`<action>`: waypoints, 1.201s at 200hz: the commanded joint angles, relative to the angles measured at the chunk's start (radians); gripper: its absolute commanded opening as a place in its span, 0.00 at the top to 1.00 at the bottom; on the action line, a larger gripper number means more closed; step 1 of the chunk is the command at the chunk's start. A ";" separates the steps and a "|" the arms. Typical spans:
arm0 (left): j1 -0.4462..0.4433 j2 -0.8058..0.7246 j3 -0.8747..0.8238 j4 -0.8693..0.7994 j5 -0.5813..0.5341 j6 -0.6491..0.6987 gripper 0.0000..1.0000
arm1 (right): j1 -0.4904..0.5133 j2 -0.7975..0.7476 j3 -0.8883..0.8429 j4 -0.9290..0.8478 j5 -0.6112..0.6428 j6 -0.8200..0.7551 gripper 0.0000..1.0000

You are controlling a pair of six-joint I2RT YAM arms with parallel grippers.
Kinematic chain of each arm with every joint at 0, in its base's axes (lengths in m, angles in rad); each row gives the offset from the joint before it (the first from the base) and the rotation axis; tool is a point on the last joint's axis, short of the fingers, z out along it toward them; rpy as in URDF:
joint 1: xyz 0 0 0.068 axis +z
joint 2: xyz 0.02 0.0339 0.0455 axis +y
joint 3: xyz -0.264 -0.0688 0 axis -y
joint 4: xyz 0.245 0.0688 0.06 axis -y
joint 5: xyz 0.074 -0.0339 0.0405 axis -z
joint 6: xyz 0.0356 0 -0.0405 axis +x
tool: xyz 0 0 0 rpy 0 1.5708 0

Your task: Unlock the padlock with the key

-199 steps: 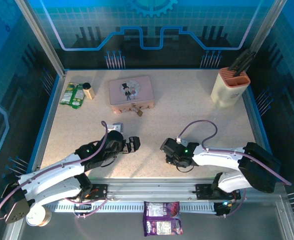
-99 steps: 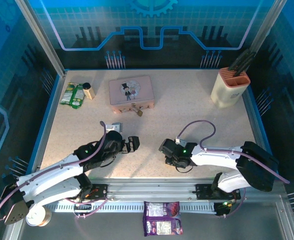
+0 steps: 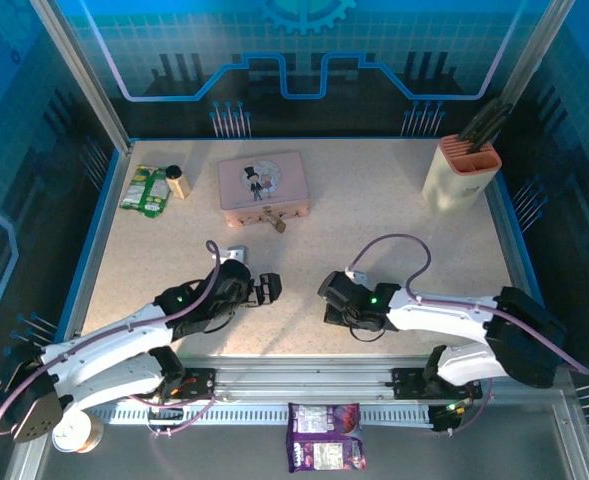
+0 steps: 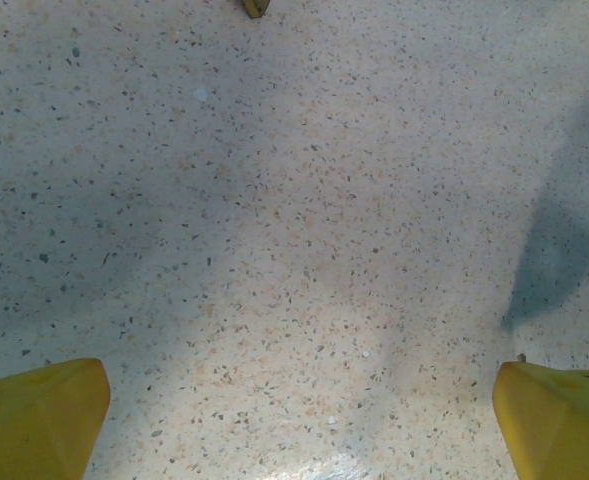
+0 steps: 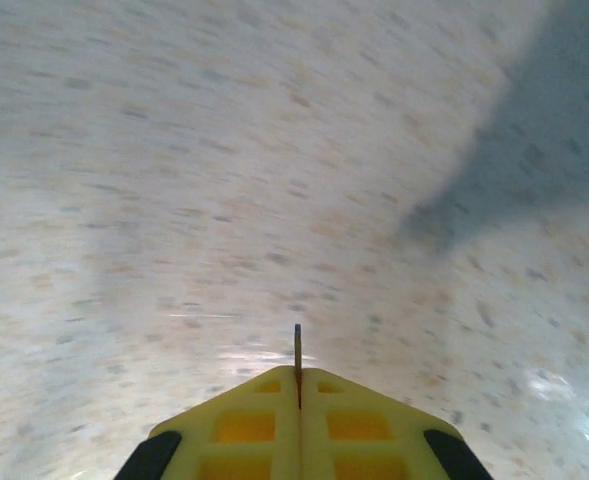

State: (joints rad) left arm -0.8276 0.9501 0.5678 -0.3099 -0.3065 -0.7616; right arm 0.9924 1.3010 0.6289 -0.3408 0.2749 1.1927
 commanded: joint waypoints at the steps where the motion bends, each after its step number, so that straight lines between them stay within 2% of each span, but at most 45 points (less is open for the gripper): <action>1: -0.007 0.023 0.083 -0.009 0.028 -0.019 0.01 | -0.031 -0.084 -0.030 0.175 -0.024 -0.188 1.00; 24: -0.007 0.044 0.152 -0.015 0.068 -0.020 0.02 | -0.030 -0.145 -0.065 0.386 -0.064 -0.392 1.00; 51: -0.007 0.056 0.236 -0.024 0.123 0.012 0.13 | -0.010 -0.189 -0.145 0.702 -0.130 -0.610 1.00; 74: -0.007 0.057 0.271 -0.010 0.181 0.070 0.22 | -0.009 -0.214 -0.221 0.916 -0.217 -0.707 1.00; 100: -0.007 0.063 0.274 0.021 0.244 0.130 0.32 | -0.009 -0.223 -0.225 0.980 -0.300 -0.734 1.00; 141: -0.007 0.096 0.282 0.071 0.329 0.153 0.46 | -0.009 -0.213 -0.241 1.056 -0.320 -0.732 1.00; 240: -0.007 0.100 0.262 0.104 0.368 0.133 0.63 | -0.015 -0.200 -0.252 1.102 -0.283 -0.719 1.00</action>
State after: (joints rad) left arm -0.8280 1.0473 0.8223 -0.2291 0.0341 -0.6289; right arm 0.9749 1.0988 0.3866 0.7033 -0.0269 0.4847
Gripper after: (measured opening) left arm 0.393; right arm 0.064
